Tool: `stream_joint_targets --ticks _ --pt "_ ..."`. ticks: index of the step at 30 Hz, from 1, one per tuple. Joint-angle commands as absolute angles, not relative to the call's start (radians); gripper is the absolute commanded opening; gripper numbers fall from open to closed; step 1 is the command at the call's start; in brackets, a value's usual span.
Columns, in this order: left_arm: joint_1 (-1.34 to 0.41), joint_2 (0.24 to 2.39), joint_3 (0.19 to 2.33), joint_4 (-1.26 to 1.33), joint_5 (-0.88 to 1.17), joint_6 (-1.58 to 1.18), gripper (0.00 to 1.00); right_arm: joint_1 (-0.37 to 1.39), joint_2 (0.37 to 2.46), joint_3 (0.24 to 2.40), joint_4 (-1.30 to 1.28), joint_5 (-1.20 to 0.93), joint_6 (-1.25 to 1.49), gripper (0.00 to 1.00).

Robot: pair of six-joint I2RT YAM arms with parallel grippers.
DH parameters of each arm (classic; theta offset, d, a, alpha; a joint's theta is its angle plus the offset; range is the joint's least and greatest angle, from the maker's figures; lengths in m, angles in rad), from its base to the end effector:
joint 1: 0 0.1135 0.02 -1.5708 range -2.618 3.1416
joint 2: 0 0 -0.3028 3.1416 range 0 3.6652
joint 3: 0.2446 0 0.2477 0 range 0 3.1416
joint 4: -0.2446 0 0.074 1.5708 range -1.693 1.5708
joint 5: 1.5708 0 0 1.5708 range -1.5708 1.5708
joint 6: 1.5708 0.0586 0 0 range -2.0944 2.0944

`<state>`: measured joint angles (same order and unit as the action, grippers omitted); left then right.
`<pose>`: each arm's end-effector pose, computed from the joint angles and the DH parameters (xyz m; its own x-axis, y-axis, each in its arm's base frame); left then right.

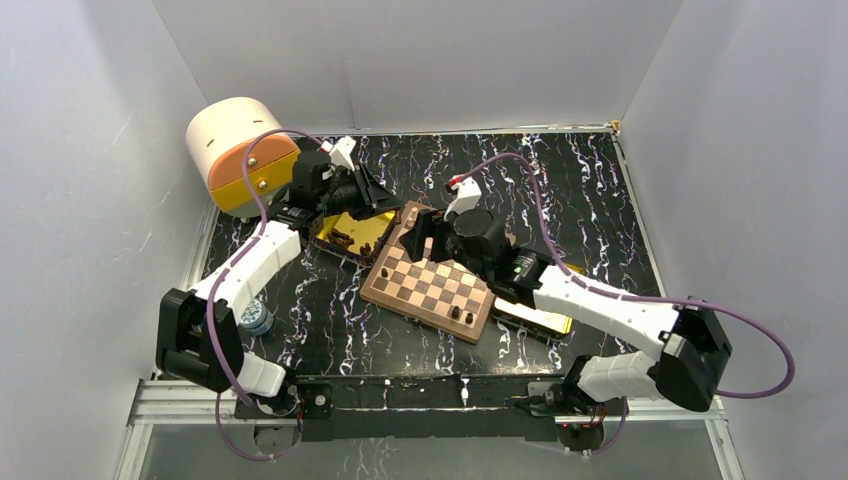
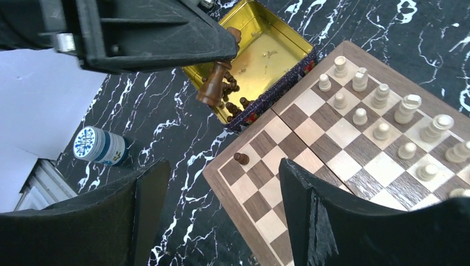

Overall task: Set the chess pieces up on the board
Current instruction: Place the chess piece on the chessboard.

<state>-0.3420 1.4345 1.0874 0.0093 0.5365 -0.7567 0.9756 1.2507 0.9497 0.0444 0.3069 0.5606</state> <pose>0.3127 -0.1431 0.3469 -0.7368 -0.3640 -0.5697 0.3256 0.5475 -0.7709 0.1815 0.2365 0.3540 -0.4531 0.2349 -0.8600 -0.4541 0.7693 0.4494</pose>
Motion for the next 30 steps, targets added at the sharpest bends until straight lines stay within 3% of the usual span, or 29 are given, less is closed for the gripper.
stream_joint_targets --ticks 1,13,17,21,26,30 --pt "-0.359 1.349 1.066 0.095 0.615 -0.829 0.08 0.977 1.299 0.992 0.214 0.264 0.505 0.79" --pt "-0.405 1.317 1.026 0.135 0.647 -0.866 0.07 0.977 1.36 1.021 0.283 0.283 0.476 0.69" --pt "-0.405 1.31 1.016 0.133 0.649 -0.861 0.06 0.974 1.362 1.013 0.298 0.282 0.462 0.57" --pt "-0.405 1.33 1.054 0.054 0.67 -0.812 0.06 0.968 1.354 1.001 0.261 0.297 0.429 0.38" --pt "-0.405 1.38 1.148 -0.112 0.747 -0.695 0.06 0.961 1.307 0.926 0.279 0.282 0.382 0.3" --pt "-0.405 1.38 1.172 -0.143 0.803 -0.658 0.05 0.957 1.274 0.861 0.288 0.28 0.333 0.29"
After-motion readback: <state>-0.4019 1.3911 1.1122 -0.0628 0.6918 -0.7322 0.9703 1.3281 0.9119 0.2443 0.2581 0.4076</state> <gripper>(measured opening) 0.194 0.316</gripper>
